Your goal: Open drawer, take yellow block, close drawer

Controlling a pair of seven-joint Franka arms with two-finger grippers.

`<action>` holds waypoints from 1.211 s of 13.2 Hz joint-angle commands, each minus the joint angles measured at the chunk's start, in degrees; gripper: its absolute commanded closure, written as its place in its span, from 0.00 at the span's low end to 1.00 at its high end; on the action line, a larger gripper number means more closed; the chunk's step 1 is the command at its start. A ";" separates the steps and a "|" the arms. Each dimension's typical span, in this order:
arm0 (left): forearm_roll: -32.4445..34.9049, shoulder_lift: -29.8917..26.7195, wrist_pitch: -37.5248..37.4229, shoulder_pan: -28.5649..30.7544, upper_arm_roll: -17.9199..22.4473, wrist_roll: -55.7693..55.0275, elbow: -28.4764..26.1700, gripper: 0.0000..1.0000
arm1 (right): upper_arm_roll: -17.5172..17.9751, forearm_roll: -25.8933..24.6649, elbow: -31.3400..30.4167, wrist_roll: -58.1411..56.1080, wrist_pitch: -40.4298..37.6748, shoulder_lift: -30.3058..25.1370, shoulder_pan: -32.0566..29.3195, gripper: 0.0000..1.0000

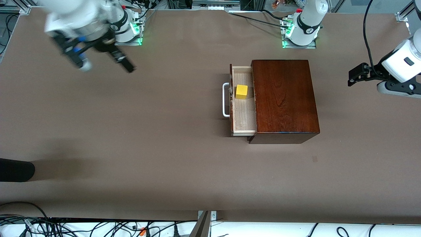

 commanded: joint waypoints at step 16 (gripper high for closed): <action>-0.50 -2.01 1.09 2.39 0.72 -0.01 -1.37 0.00 | 13.60 -33.28 14.88 82.25 24.02 39.26 24.36 0.00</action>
